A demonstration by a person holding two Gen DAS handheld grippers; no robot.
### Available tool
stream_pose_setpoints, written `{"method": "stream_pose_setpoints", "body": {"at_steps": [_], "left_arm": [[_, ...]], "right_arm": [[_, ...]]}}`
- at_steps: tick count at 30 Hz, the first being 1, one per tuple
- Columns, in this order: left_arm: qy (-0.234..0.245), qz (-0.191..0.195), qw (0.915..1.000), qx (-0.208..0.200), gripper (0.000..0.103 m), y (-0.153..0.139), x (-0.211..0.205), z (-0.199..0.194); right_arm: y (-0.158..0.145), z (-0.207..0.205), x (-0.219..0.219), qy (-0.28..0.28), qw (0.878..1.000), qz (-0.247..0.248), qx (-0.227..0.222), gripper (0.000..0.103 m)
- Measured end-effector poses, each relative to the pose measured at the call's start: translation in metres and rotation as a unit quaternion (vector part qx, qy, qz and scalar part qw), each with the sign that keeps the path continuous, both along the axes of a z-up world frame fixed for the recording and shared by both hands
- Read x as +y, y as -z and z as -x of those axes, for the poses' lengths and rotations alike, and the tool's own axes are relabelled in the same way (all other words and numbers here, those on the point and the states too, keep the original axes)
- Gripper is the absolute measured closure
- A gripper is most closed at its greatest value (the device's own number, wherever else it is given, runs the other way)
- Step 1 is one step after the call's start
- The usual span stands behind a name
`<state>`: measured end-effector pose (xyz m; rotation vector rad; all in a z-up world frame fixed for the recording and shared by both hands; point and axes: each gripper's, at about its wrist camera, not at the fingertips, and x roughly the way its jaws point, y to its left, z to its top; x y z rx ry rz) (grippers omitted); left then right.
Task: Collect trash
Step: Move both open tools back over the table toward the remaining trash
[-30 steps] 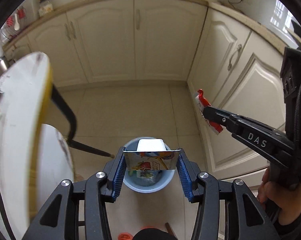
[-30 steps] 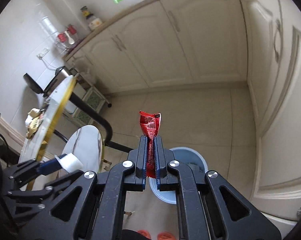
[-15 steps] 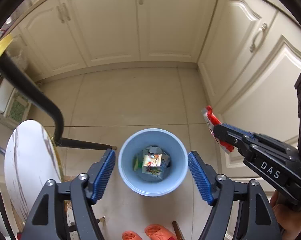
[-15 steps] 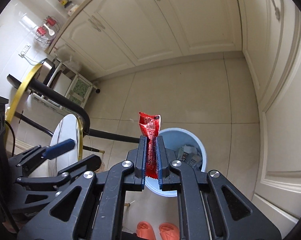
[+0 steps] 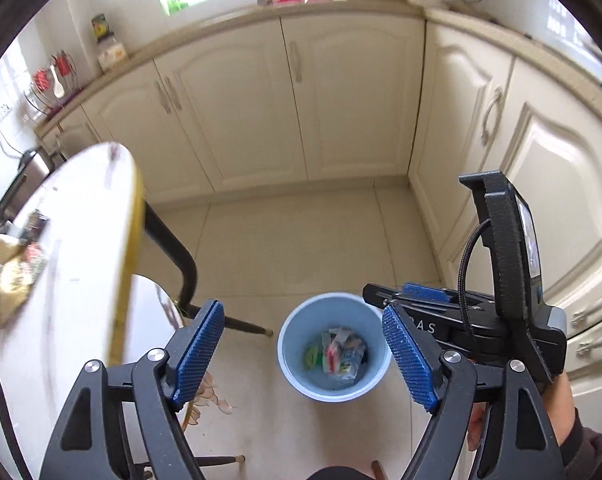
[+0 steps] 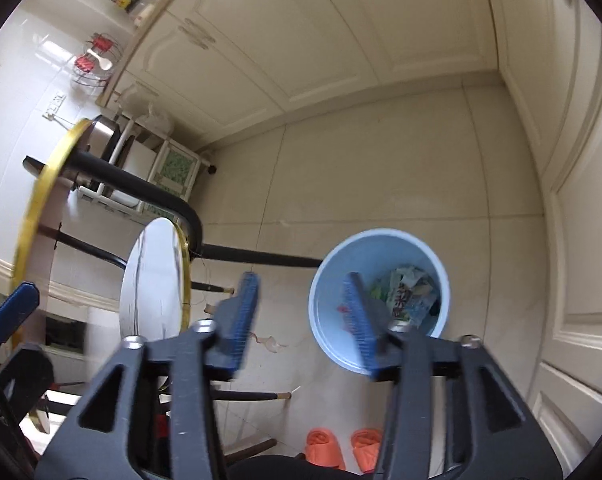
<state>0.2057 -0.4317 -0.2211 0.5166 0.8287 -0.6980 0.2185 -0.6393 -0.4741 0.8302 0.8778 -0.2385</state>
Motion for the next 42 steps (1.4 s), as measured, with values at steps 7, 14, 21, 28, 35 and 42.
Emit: {"method": "stream_pose_setpoints", "body": {"at_steps": [7, 14, 21, 28, 35, 42], "left_arm": [[0.012, 0.074, 0.9953, -0.062, 0.014, -0.067, 0.054, 0.059], [-0.035, 0.128, 0.9794, -0.152, 0.001, -0.121, 0.139, 0.094], [-0.129, 0.152, 0.9579, -0.207, 0.001, -0.123, 0.246, 0.110], [-0.214, 0.154, 0.9453, -0.193, 0.001, -0.124, 0.311, 0.108], [-0.271, 0.131, 0.9397, -0.163, 0.001, -0.123, 0.335, 0.055], [-0.287, 0.105, 0.9449, -0.118, 0.001, -0.119, 0.336, -0.007]], "right_arm": [[-0.096, 0.034, 0.034, 0.005, 0.995, 0.077, -0.060, 0.011], [-0.197, 0.044, 0.098, -0.031, 0.979, 0.149, -0.134, 0.000], [-0.256, 0.022, 0.176, -0.099, 0.960, 0.198, -0.173, 0.000], [-0.258, -0.032, 0.231, -0.168, 0.949, 0.221, -0.150, 0.000], [-0.229, -0.116, 0.261, -0.233, 0.936, 0.254, -0.079, 0.000], [-0.182, -0.201, 0.261, -0.272, 0.923, 0.272, -0.001, 0.000]]}}
